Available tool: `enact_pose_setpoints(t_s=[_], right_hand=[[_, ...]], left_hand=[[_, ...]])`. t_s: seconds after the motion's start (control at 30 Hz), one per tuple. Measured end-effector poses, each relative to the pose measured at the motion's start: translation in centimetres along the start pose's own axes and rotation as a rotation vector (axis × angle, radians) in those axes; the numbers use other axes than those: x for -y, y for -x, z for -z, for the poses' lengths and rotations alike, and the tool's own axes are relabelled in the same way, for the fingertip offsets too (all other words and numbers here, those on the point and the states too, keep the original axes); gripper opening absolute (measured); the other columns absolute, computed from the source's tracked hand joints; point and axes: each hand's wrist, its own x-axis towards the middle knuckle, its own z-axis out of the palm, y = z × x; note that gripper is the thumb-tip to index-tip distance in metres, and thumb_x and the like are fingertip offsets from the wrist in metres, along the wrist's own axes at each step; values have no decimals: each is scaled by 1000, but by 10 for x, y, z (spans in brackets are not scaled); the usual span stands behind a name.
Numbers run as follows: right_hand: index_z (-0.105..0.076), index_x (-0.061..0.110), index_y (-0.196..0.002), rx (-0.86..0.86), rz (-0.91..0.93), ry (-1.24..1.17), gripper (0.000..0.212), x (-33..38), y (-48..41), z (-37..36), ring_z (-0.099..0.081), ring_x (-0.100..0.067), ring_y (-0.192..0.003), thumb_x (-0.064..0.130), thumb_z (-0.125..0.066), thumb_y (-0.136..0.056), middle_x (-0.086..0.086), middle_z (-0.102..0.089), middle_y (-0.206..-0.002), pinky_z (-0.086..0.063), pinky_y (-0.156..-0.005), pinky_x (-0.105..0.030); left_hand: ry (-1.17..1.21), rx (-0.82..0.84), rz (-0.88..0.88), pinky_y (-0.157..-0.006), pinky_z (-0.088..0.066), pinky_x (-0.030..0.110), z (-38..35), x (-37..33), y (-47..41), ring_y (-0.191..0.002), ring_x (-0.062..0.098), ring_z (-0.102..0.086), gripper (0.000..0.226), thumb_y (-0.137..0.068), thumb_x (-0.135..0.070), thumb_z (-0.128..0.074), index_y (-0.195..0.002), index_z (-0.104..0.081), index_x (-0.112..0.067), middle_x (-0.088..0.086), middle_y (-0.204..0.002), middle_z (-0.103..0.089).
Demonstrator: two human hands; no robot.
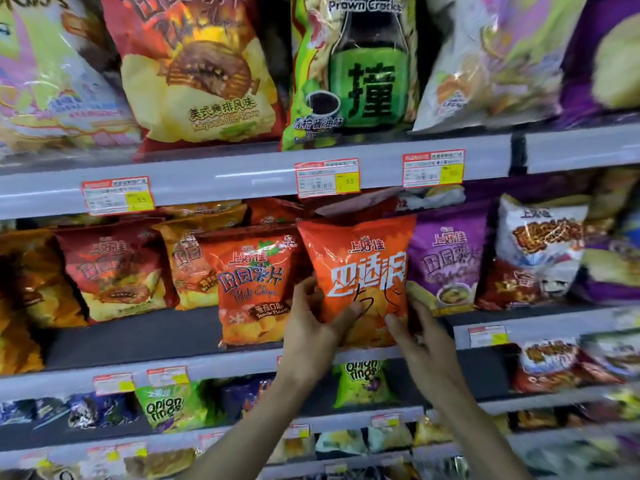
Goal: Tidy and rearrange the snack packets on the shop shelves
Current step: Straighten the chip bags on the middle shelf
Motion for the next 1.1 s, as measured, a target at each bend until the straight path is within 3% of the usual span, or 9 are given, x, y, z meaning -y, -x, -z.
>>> enact_pose_setpoints(t_s=[0.13, 0.2, 0.27, 0.37, 0.47, 0.63, 0.83, 0.93, 1.1], right_hand=[[-43, 52, -137, -43, 65, 98, 45, -7, -20, -1, -49, 23, -120, 50, -64, -97, 34, -53, -134, -40, -96, -4], [-44, 47, -144, -20, 49, 113, 54, -18, -25, -4, -51, 10, -131, 62, -62, -96, 23, -54, -144, -45, -109, -21], [-42, 37, -151, -8, 25, 99, 64, -27, -23, -8, -54, 0, -133, 62, -63, -96, 16, -55, -148, -50, -110, -37], [-43, 32, -152, 17, -5, 58, 61, -29, -15, -12, -61, 8, -119, 49, -65, -97, 23, -63, -134, -55, -103, -34], [-45, 42, -146, 52, -22, 55, 54, -26, -15, -12, -61, 11, -117, 48, -65, -96, 29, -64, -129, -54, -101, -29], [-44, 45, -146, 117, -52, 103, 54, -24, -25, -8, -59, 7, -121, 55, -63, -97, 28, -62, -133, -52, -107, -37], [-38, 47, -141, 135, -75, 271, 42, -3, -16, -11, -57, -2, -121, 47, -55, -103, 22, -59, -130, -46, -104, -27], [-39, 38, -150, 145, -101, 383, 49, 11, -9, -7, -53, -9, -124, 47, -54, -104, 17, -57, -131, -42, -101, -29], [-36, 35, -153, 124, -43, 645, 51, 32, 14, -2, -54, -18, -133, 48, -51, -105, 8, -53, -149, -48, -103, -38]], left_hand=[[-42, -6, -44, -95, -62, 48, -2, 1, -20, -112, 10, -72, 78, -73, -42, -94, -138, -50, -31, -6, -123, -74], [-73, 11, -54, -96, -62, 46, 1, 4, -19, -114, 6, -70, 77, -79, -33, -93, -141, -48, -28, -6, -127, -72], [-122, 32, -66, -96, -62, 45, 6, 10, -11, -117, 5, -69, 74, -84, -35, -88, -144, -45, -28, -7, -131, -70], [-167, 31, -81, -94, -62, 46, 10, 15, -3, -117, 5, -70, 76, -85, -48, -83, -148, -42, -32, -12, -133, -70], [-200, 26, -62, -93, -63, 44, 13, 14, -4, -114, 3, -70, 77, -85, -49, -83, -148, -42, -32, -14, -132, -70], [-335, 76, -90, -83, -59, 18, 16, 6, -10, -103, -7, -67, 72, -91, -44, -79, -149, -40, -28, -15, -122, -69], [-343, 129, -102, -95, -60, 33, 30, 7, -2, -114, 8, -69, 75, -92, -49, -76, -153, -38, -26, -10, -133, -68], [-366, 153, -120, -99, -59, 40, 45, 9, 3, -120, 9, -68, 74, -95, -51, -71, -156, -35, -27, -10, -137, -67], [-568, 193, -154, -89, -55, 32, 70, 3, 19, -115, 18, -70, 58, -96, -41, -72, -147, -51, -23, -7, -131, -71]])
